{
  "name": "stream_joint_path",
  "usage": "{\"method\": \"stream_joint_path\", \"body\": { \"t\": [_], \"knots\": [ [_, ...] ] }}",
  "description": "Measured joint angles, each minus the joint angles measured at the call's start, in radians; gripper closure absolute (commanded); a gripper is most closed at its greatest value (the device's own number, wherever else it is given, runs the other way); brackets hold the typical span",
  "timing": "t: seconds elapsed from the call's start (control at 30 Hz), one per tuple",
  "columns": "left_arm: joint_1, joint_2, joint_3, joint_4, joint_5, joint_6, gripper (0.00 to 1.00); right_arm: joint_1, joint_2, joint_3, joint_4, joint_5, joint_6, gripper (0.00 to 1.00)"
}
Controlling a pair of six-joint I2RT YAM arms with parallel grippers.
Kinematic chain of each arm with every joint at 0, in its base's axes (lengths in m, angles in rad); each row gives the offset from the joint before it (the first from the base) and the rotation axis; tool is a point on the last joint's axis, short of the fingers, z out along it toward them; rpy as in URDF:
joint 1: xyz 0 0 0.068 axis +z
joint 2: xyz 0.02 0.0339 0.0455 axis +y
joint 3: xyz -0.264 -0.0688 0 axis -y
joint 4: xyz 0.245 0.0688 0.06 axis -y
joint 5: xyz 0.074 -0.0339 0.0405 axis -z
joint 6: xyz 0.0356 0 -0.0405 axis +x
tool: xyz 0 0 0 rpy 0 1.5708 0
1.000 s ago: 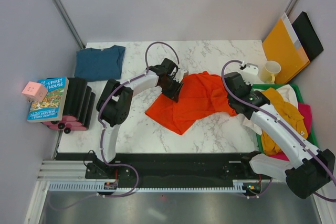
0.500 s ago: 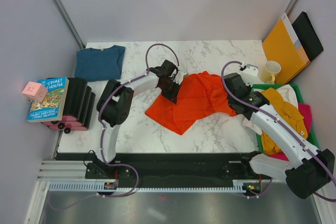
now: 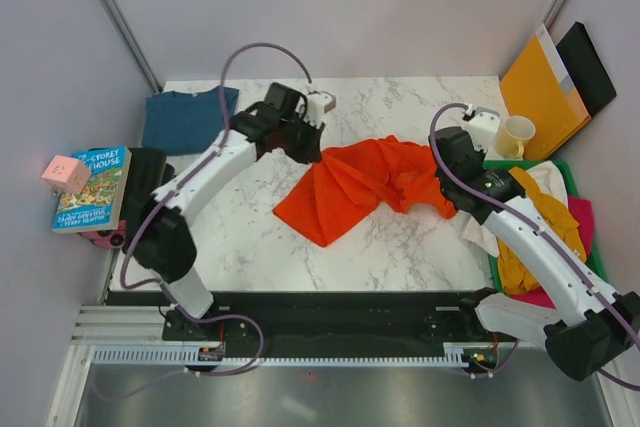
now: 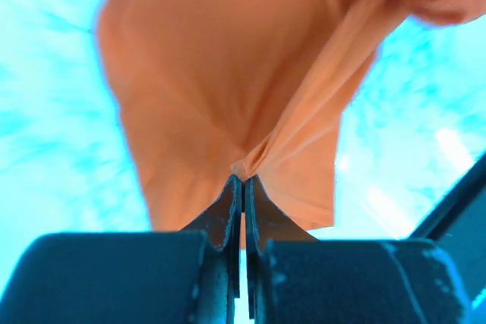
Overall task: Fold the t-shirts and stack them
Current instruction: Flatten out the tshirt
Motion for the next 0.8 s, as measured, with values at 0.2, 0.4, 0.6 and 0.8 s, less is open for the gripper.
{"method": "stream_joint_path", "body": {
  "t": [0.2, 0.4, 0.6, 0.8],
  "knots": [
    [0.221, -0.313, 0.092, -0.095, 0.03, 0.0, 0.98, 0.0, -0.006, 0.187, -0.014, 0.024, -0.067, 1.0],
    [0.516, -0.495, 0.237, -0.213, 0.016, 0.048, 0.98, 0.0, -0.023, 0.407, -0.029, 0.042, -0.146, 1.0],
    [0.526, -0.696, 0.269, -0.294, -0.013, 0.092, 0.98, 0.0, -0.068, 0.527, -0.057, 0.044, -0.216, 1.0],
    [0.53, -0.792, 0.334, -0.351, -0.029, 0.084, 0.98, 0.001, -0.099, 0.642, -0.103, 0.043, -0.288, 1.0]
  ]
}}
